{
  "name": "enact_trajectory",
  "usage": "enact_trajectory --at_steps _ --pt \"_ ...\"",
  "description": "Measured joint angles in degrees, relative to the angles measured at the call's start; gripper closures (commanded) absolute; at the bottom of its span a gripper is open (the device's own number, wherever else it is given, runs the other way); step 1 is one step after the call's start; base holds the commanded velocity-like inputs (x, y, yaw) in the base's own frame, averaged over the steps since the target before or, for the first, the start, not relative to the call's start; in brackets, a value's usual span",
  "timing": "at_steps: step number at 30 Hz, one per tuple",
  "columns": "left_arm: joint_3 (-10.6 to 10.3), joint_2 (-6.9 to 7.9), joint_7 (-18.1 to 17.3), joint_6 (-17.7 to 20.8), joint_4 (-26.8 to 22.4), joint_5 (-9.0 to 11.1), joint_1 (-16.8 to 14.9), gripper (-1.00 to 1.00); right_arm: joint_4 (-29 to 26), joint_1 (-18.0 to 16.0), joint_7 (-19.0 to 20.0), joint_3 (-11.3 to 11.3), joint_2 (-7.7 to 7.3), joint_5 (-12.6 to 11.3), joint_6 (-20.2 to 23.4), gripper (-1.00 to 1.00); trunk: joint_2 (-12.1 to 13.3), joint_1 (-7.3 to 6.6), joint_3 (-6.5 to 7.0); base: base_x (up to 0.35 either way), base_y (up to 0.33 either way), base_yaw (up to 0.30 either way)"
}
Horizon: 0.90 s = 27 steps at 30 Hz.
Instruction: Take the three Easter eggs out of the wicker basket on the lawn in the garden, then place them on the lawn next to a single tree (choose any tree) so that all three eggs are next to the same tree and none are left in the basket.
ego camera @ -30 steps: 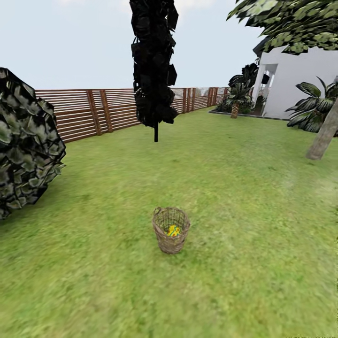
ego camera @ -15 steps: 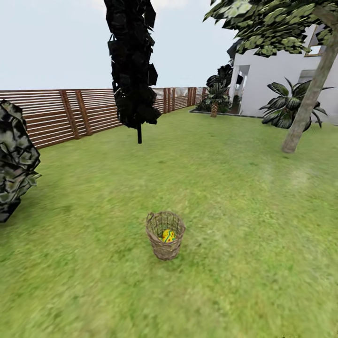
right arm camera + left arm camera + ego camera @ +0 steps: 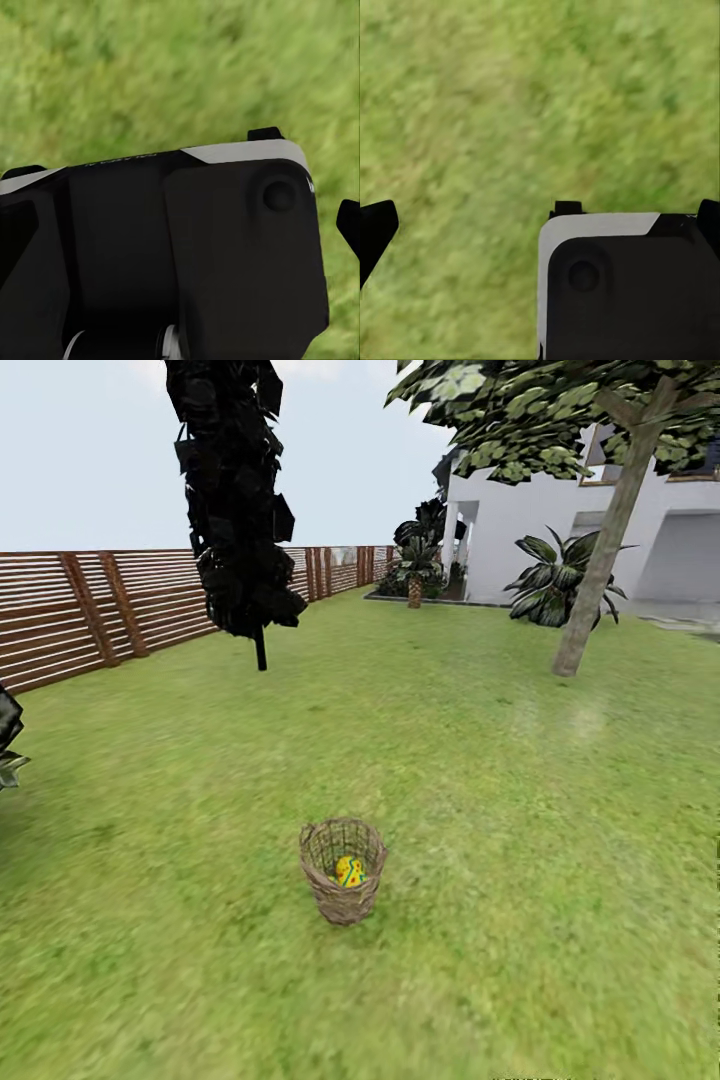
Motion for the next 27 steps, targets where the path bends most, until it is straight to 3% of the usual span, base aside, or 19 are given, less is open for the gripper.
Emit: enact_trajectory --at_steps 8,27 --pt "0.0 0.00 0.0 0.0 0.0 0.0 0.0 -1.00 0.0 0.0 0.0 0.0 0.02 0.0 0.0 -1.00 0.0 0.00 0.00 0.099 0.313 -0.148" --pt "-0.1 0.00 0.0 -0.1 0.0 0.0 0.0 -1.00 0.0 0.0 -0.1 0.0 0.01 0.0 0.0 -1.00 0.0 0.00 0.00 0.099 0.313 -0.004"
